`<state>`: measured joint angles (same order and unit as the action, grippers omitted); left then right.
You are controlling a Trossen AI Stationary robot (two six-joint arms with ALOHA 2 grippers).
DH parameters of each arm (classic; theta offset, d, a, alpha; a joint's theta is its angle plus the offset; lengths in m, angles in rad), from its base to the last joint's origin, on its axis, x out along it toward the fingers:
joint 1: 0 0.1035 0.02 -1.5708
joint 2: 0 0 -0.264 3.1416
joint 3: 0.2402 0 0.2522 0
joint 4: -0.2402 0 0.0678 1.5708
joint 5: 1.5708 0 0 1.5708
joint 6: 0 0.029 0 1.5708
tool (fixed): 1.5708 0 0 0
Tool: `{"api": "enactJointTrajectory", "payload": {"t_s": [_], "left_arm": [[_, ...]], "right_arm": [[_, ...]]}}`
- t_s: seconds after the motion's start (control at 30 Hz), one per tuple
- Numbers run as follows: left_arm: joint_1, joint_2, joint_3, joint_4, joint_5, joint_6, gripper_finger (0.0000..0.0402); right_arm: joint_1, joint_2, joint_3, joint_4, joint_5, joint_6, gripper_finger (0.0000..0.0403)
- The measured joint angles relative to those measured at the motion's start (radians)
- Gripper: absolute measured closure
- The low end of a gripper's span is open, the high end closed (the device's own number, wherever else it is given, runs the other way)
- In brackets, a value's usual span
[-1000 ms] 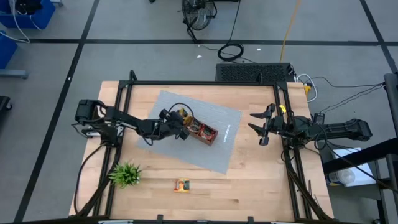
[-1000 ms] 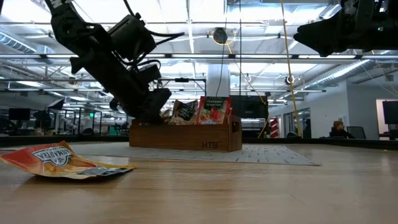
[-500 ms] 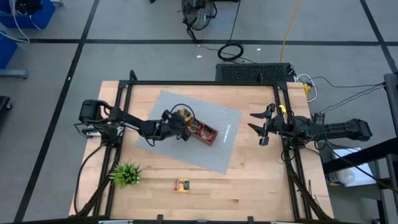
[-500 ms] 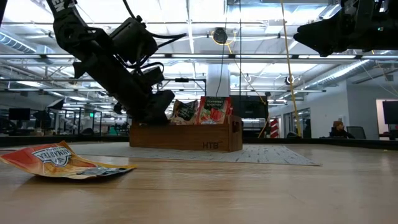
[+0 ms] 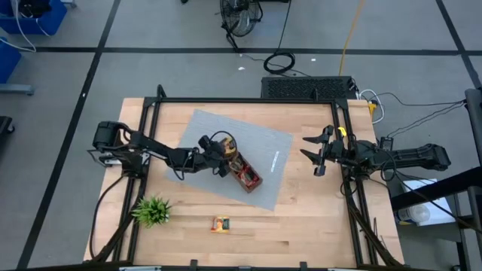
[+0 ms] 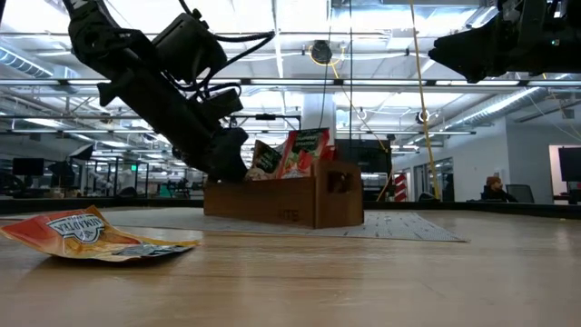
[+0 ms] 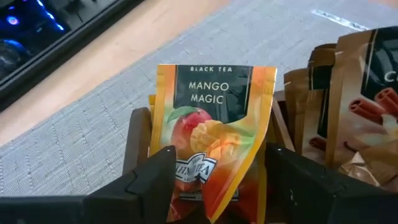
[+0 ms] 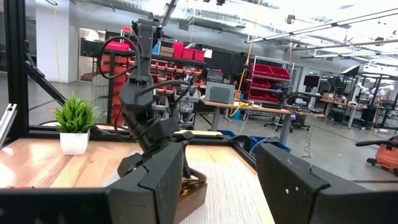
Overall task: Pick & Place Tea
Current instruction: Put the yellow tea bag into the wooden organizer
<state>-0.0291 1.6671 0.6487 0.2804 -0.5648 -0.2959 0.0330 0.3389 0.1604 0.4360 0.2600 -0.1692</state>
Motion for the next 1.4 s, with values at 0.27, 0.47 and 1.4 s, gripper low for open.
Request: {"api": "enactJointTrajectory", "payload": {"t_s": [0.27,0.47,1.4], "left_arm": [[0.014,-0.017,-0.002,-0.027,0.022,-0.057,0.0146],[0.041,-0.028,-0.001,-0.022,0.196,-0.125,0.0115],[0.053,-0.163,-0.002,-0.040,0.232,0.097,0.0122]], "right_arm": [[0.000,0.000,0.000,0.000,0.000,0.000,0.0218],[0.000,0.000,0.000,0.000,0.000,0.000,0.0218],[0.000,0.000,0.000,0.000,0.000,0.000,0.0218]]}}
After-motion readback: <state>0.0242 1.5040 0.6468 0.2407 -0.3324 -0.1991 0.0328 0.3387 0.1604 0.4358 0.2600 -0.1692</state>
